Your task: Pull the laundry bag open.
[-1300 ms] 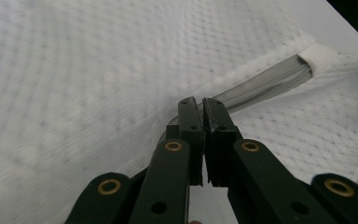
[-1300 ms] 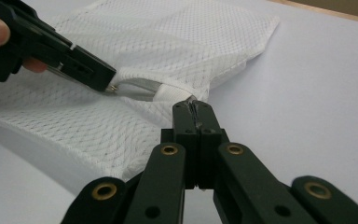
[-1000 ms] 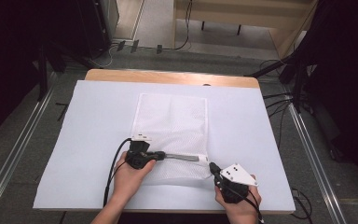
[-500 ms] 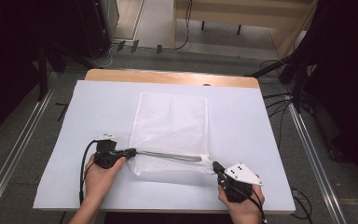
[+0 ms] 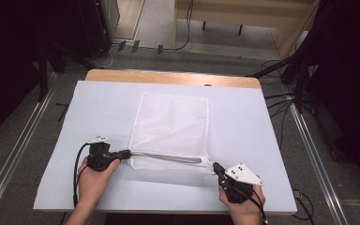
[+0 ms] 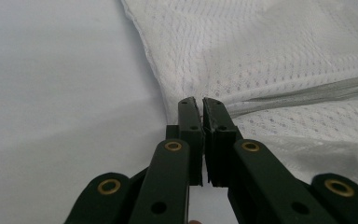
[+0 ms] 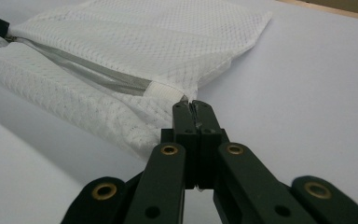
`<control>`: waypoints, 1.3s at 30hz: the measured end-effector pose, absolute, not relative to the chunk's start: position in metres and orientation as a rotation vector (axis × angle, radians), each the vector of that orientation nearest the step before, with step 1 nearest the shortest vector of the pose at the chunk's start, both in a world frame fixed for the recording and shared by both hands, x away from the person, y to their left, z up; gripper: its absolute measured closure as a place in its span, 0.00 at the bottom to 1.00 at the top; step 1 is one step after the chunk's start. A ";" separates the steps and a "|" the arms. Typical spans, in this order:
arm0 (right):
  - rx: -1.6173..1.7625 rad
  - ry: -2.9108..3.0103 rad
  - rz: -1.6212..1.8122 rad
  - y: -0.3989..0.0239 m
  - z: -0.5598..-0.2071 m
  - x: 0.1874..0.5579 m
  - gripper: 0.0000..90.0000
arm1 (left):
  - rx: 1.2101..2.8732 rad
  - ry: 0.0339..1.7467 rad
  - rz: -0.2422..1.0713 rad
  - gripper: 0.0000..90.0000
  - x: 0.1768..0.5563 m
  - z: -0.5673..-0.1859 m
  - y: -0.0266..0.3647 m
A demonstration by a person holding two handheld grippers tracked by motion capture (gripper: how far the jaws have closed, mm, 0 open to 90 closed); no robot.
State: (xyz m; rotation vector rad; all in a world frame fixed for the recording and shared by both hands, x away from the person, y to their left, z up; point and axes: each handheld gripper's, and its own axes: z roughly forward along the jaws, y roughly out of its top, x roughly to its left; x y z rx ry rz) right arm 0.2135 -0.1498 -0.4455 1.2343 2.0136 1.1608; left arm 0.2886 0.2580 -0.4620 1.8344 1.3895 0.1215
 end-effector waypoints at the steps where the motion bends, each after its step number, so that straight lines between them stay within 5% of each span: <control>1: 1.234 2.011 1.158 -0.149 -0.446 0.213 1.00 | 1.829 1.380 0.121 0.98 0.287 -0.462 0.258; 4: 1.228 2.022 1.163 -0.148 -0.446 0.212 1.00 | 1.813 1.327 0.095 0.91 0.283 -0.463 0.260; 7: 1.184 2.056 1.157 -0.146 -0.447 0.210 1.00 | 1.744 1.270 0.118 0.57 0.273 -0.460 0.267; 11: 1.197 2.056 1.166 -0.147 -0.447 0.211 1.00 | 1.704 1.284 0.194 0.36 0.265 -0.457 0.276; 15: 1.223 2.084 1.195 -0.152 -0.448 0.212 1.00 | 1.656 1.328 0.254 0.28 0.253 -0.457 0.290; 19: 1.269 2.086 1.234 -0.161 -0.451 0.216 0.62 | 1.631 1.341 0.294 0.18 0.244 -0.454 0.300; 24: 1.312 2.075 1.251 -0.178 -0.449 0.218 0.42 | 1.658 1.264 0.284 0.11 0.235 -0.453 0.309; 39: 1.388 2.006 1.233 -0.242 -0.453 0.233 0.20 | 1.736 1.226 0.446 0.02 0.234 -0.452 0.323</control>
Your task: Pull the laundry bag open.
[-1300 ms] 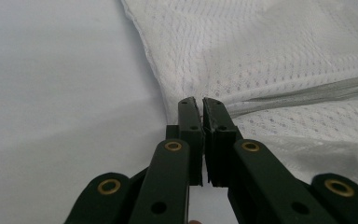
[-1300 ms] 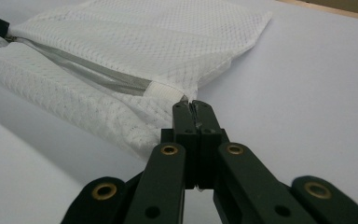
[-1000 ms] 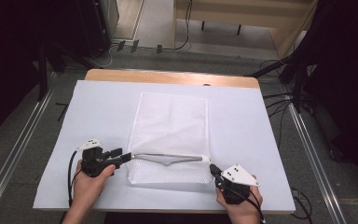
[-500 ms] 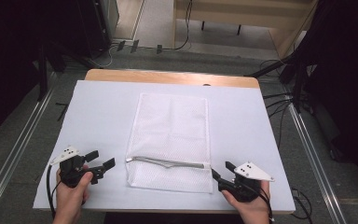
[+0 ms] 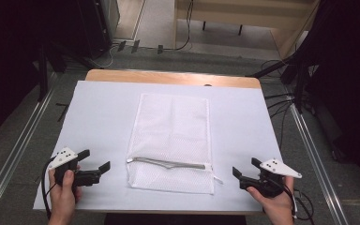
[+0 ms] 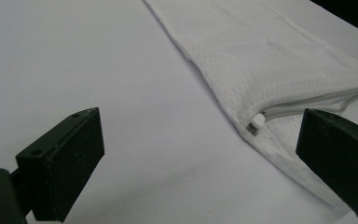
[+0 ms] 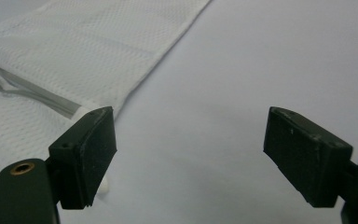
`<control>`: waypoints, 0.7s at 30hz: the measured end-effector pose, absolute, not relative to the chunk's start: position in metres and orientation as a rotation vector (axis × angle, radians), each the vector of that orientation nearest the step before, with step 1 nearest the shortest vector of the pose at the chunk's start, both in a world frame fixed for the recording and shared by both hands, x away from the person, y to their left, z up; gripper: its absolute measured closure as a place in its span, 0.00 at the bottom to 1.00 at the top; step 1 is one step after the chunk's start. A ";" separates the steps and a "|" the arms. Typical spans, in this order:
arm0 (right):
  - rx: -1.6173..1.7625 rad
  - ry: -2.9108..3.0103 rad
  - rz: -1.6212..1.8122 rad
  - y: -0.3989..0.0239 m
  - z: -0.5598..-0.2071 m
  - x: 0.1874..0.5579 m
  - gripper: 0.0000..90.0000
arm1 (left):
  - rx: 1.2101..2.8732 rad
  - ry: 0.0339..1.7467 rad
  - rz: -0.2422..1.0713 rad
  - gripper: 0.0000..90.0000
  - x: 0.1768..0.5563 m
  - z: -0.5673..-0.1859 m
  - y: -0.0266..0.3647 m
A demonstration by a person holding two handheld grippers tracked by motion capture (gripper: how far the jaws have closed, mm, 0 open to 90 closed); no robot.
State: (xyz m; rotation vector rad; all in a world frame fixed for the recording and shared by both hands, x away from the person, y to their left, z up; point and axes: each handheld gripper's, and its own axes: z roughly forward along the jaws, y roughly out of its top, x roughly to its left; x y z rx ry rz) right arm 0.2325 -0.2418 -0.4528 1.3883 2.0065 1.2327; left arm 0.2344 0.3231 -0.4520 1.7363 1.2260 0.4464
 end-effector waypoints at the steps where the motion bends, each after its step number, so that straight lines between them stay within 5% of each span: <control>1: 1.388 2.006 1.233 -0.242 -0.453 0.233 0.20 | 1.736 1.226 0.446 0.02 0.234 -0.452 0.323; 21: 1.531 1.868 1.206 -0.317 -0.466 0.235 0.18 | 1.679 1.307 0.518 0.00 0.234 -0.450 0.357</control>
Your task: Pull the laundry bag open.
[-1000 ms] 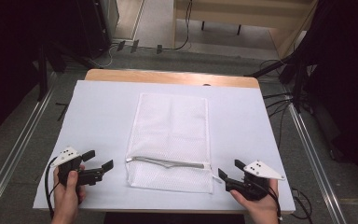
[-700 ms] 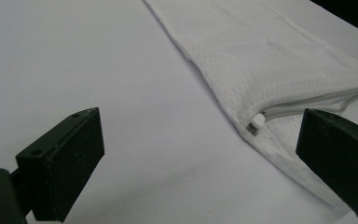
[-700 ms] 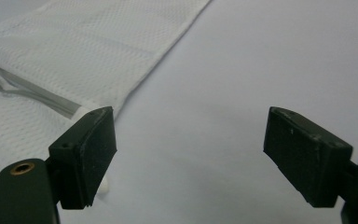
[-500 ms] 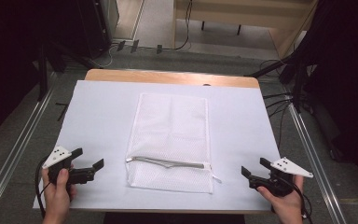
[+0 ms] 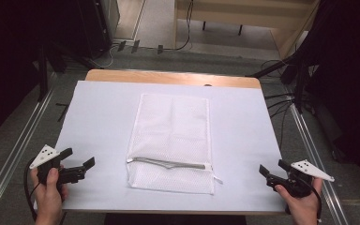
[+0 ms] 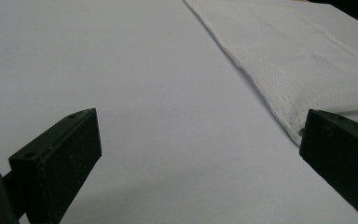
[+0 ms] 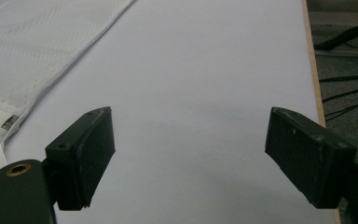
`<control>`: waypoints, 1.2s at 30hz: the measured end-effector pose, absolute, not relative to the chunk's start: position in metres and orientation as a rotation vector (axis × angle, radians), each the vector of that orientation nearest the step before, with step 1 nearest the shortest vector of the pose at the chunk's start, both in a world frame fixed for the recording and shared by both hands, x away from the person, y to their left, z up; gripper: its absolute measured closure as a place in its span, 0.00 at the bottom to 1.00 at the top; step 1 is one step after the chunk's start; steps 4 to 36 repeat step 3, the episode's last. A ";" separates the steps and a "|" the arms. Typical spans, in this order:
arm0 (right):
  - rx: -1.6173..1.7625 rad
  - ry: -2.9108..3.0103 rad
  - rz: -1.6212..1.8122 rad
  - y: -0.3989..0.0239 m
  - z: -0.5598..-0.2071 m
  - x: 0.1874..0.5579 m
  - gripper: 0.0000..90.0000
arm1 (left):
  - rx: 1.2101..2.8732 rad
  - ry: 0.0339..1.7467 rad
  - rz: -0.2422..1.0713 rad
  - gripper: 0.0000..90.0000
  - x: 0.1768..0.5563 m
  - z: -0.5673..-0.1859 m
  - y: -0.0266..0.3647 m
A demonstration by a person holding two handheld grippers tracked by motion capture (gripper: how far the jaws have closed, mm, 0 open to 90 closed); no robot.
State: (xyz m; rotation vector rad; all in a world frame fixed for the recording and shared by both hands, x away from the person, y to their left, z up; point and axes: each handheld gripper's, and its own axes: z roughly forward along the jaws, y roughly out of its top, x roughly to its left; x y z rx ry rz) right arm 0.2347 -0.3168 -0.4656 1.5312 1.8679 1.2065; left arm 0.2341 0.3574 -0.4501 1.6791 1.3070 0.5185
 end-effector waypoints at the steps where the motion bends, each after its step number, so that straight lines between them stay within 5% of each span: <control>1: 1.529 1.870 1.203 -0.316 -0.466 0.235 0.18 | 1.688 1.307 0.519 0.00 0.234 -0.450 0.357; 36: 1.524 1.875 1.202 -0.315 -0.467 0.236 0.18 | 1.697 1.305 0.527 0.00 0.234 -0.451 0.355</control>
